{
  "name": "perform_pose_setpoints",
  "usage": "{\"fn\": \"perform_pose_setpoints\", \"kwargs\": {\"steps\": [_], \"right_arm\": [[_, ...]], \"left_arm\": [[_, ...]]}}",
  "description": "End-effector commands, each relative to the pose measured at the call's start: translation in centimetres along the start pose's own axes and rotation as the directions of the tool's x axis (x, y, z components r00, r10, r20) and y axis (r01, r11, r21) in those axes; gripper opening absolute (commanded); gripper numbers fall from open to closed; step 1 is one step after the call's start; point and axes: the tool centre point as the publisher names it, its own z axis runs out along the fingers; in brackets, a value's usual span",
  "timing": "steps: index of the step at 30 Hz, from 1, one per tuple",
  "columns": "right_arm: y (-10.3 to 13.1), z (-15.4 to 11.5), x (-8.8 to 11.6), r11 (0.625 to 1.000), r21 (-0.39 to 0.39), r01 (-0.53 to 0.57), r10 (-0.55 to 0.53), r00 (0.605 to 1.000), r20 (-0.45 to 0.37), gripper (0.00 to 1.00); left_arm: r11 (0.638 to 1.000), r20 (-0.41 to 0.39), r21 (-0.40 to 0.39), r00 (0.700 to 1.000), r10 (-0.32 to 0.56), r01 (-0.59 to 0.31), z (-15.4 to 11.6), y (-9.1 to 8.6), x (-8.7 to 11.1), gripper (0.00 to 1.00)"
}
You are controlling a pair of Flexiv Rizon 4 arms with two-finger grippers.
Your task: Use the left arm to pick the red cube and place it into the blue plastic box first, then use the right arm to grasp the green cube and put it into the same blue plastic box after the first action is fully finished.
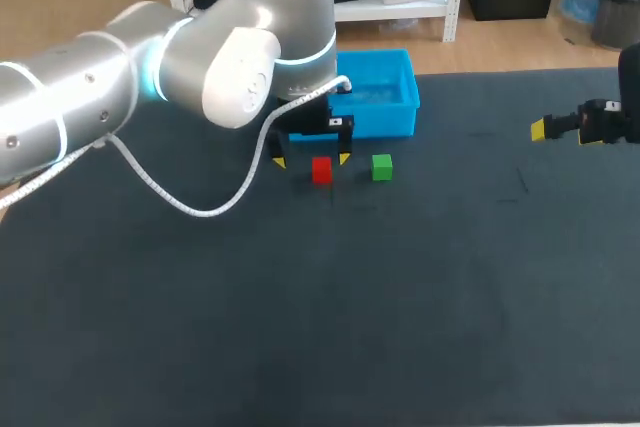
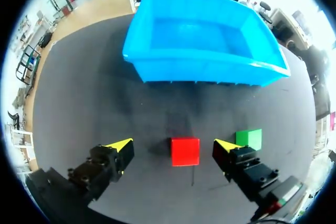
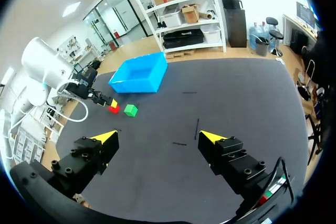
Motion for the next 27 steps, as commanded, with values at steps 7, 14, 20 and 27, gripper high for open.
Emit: {"fn": "perform_pose_setpoints", "kwargs": {"steps": [7, 14, 20, 27], "right_arm": [[0.0, 0.0, 0.0, 1.0, -0.001, 0.0, 0.0, 1.0, -0.002, 1.0], [0.0, 0.0, 0.0, 1.0, -0.001, 0.0, 0.0, 1.0, -0.002, 1.0], [0.0, 0.0, 0.0, 1.0, -0.001, 0.0, 0.0, 1.0, -0.002, 1.0], [0.0, 0.0, 0.0, 1.0, -0.001, 0.0, 0.0, 1.0, -0.002, 1.0]], "left_arm": [[1.0, -0.028, -0.008, 1.0, 0.003, -0.003, 0.9, -0.5, -0.3, 1.0], [1.0, -0.042, -0.019, 0.999, 0.001, -0.002, 1.4, -0.3, 0.0, 1.0], [1.0, -0.039, -0.025, 0.999, 0.006, -0.007, 1.8, -0.4, 0.2, 0.0], [1.0, -0.038, -0.024, 0.999, 0.013, -0.014, 2.1, -0.4, 0.3, 0.0]]}}
